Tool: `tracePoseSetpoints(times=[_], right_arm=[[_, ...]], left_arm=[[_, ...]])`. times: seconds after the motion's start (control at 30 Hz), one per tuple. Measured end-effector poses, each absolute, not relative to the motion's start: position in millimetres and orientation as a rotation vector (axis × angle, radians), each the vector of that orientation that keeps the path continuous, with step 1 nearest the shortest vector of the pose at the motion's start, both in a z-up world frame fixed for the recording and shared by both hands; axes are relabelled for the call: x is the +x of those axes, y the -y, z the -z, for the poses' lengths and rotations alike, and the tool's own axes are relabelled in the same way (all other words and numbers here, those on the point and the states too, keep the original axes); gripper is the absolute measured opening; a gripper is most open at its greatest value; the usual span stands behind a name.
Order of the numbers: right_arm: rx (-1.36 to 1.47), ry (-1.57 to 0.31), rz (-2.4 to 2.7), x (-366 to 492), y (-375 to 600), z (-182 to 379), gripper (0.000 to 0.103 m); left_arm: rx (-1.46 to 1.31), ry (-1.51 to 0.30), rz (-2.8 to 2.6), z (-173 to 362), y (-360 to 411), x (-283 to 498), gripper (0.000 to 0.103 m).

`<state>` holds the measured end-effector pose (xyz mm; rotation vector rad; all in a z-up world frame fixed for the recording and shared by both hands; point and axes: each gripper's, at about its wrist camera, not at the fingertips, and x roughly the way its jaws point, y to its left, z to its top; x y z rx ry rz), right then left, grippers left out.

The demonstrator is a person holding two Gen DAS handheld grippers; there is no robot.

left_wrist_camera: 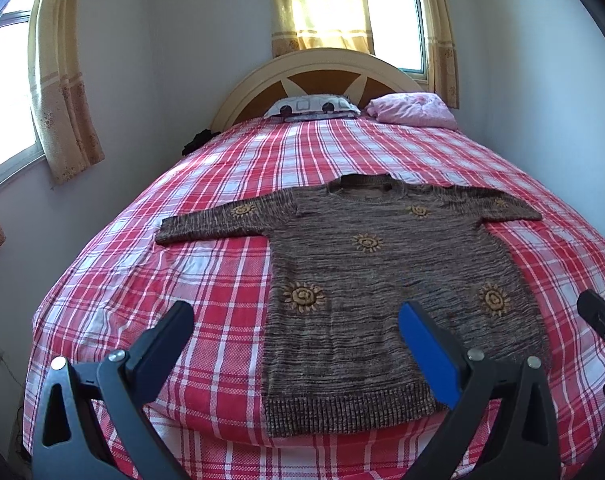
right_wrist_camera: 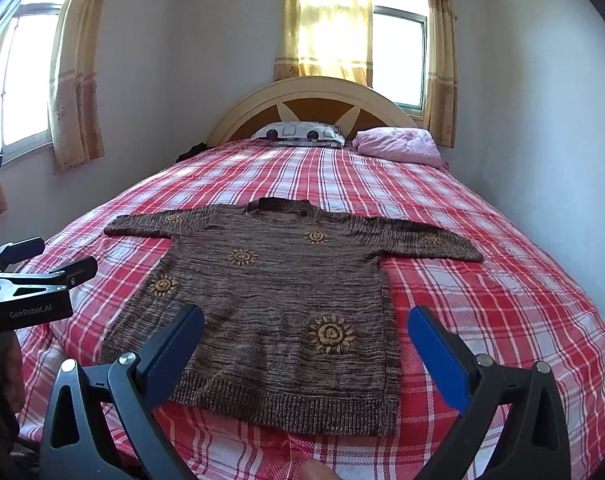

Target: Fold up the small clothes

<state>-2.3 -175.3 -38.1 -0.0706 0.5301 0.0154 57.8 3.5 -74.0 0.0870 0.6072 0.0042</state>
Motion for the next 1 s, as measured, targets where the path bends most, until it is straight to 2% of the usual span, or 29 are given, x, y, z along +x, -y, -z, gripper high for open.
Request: tracePoseSetpoints(times=[0.33, 0.8, 0.87, 0.93, 1.0], right_arm=[[0.006, -0.653, 0.047, 52, 241, 82, 0.102], [0.099, -0.765, 0.185, 140, 350, 97, 0.099], [0.097, -0.766, 0.198, 152, 363, 96, 0.097], [0.104, -0.784, 0.201, 166, 376, 97, 0.086], [0.120, -0.804, 0.215, 180, 389, 100, 0.084]], left_arm=[[0.186, -0.697, -0.036, 123, -2, 119, 0.103], [0.274, -0.697, -0.102, 138, -14, 222, 0.103], [0.277, -0.702, -0.108, 140, -16, 237, 0.103], [0.268, -0.706, -0.108, 142, -18, 252, 0.103], [0.259, -0.706, -0.110, 145, -20, 266, 0.103]])
